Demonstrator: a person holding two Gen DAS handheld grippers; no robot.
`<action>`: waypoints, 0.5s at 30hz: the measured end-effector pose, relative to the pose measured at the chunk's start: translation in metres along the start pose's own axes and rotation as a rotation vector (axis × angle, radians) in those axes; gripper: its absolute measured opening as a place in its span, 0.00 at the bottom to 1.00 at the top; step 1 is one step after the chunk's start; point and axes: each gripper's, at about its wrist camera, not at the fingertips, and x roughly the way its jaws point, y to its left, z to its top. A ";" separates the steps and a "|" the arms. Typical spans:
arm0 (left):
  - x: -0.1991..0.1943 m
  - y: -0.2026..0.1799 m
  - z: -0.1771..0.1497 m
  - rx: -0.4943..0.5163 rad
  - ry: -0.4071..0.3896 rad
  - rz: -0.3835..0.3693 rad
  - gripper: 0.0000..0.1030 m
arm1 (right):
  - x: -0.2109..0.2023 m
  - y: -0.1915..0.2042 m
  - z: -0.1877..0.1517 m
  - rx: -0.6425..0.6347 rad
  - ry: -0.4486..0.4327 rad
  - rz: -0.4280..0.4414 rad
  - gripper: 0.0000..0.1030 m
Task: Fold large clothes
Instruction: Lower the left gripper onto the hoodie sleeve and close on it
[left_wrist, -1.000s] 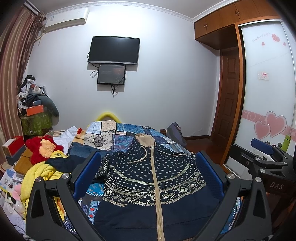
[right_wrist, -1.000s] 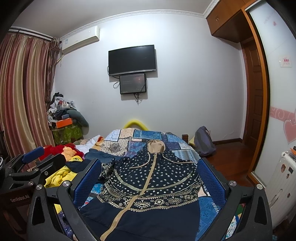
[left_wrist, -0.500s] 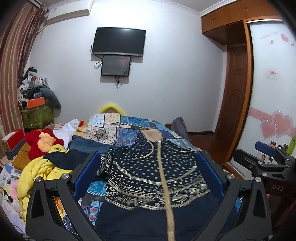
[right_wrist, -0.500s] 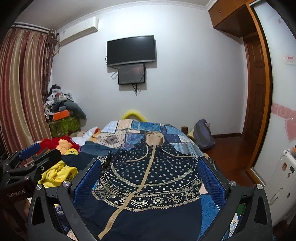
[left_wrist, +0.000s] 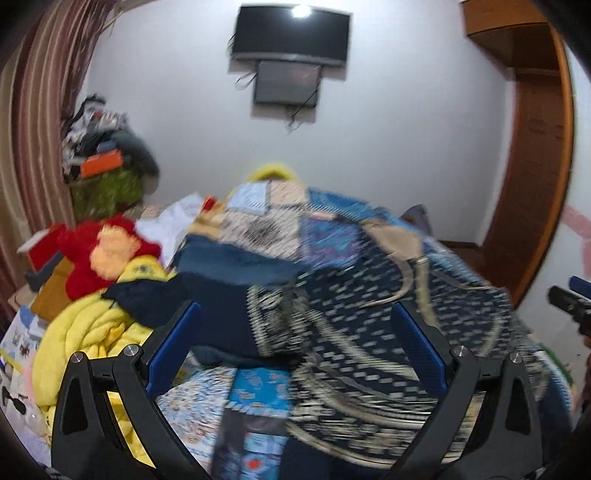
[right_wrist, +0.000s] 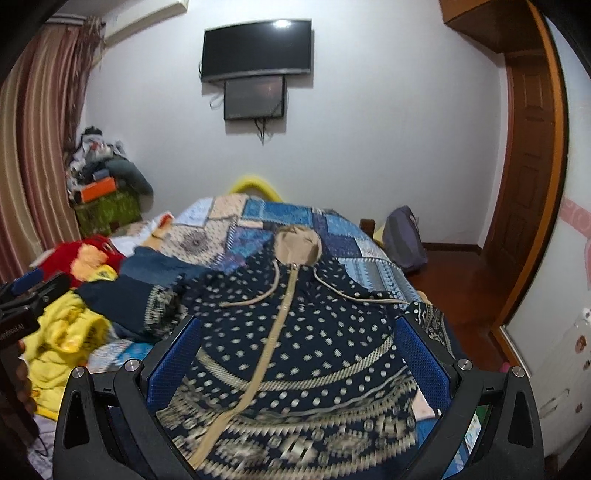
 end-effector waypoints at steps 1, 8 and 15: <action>0.017 0.016 -0.006 -0.021 0.030 0.018 1.00 | 0.013 -0.001 -0.001 0.000 0.020 0.001 1.00; 0.104 0.092 -0.040 -0.190 0.269 -0.001 1.00 | 0.106 0.002 -0.017 -0.034 0.198 0.037 1.00; 0.156 0.135 -0.056 -0.367 0.390 -0.111 0.94 | 0.172 0.006 -0.027 -0.092 0.343 0.039 1.00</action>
